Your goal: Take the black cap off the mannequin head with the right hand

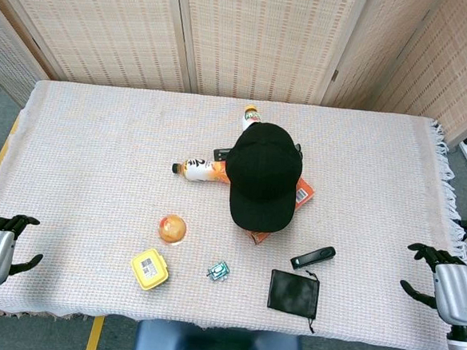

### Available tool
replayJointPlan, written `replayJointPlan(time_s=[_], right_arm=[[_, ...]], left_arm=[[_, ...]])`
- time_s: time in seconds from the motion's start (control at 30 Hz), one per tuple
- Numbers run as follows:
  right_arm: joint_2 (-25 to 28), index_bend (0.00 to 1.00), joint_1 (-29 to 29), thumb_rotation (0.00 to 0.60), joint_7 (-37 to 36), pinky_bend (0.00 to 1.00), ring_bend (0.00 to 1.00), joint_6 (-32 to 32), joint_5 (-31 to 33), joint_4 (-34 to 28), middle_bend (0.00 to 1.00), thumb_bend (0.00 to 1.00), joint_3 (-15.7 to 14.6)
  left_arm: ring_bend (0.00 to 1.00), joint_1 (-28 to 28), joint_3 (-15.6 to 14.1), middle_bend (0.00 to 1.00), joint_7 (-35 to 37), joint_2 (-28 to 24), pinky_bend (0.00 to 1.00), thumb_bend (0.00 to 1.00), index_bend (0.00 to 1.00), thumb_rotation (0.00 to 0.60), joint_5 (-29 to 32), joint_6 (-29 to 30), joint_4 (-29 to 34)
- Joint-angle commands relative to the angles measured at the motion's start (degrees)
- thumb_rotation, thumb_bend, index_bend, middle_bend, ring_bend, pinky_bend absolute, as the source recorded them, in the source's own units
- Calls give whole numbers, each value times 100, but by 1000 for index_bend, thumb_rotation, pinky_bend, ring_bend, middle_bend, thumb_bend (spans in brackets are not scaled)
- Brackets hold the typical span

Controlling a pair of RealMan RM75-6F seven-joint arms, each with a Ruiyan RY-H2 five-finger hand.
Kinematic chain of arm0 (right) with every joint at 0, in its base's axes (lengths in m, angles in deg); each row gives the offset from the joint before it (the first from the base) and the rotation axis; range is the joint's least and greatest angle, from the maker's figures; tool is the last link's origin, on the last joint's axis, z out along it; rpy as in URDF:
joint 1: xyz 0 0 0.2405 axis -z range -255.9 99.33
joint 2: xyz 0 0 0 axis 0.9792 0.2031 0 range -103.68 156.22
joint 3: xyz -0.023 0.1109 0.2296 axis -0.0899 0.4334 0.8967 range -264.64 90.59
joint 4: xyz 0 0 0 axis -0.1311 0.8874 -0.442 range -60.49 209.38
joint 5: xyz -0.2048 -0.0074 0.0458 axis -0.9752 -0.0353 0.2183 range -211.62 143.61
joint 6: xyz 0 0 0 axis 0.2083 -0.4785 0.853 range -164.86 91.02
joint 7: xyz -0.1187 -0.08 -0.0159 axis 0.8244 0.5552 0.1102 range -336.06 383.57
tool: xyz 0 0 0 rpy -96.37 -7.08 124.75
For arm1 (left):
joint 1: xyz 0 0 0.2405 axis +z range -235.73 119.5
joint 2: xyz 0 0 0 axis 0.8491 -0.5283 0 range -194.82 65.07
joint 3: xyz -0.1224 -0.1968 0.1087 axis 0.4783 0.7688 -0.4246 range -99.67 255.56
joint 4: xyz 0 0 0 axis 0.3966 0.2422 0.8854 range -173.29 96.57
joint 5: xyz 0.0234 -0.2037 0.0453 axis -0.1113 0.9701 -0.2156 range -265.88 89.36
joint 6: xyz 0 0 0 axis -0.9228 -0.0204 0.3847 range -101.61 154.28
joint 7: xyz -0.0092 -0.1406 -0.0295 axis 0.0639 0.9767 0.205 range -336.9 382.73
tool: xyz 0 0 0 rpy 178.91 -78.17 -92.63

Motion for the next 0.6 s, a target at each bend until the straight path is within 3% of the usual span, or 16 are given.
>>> replayJointPlan(time_s=[0.03, 0.4, 0.6], right_arm=[[-8, 342, -8, 600, 13, 561, 446, 20, 1, 1, 457, 21, -5], [4, 342, -90, 600, -62, 561, 462, 120, -100, 41, 476, 19, -29], [-62, 342, -255, 600, -71, 619, 535, 208, -231, 54, 551, 20, 26]], left_arm=[[368, -10, 5, 368, -10, 17, 285, 190, 370, 600, 4, -9, -19], [368, 70, -49, 367, -8, 0, 284, 190, 375, 600, -28, 73, 29], [368, 46, -26, 366, -1, -4, 284, 189, 378, 600, -66, 79, 51]])
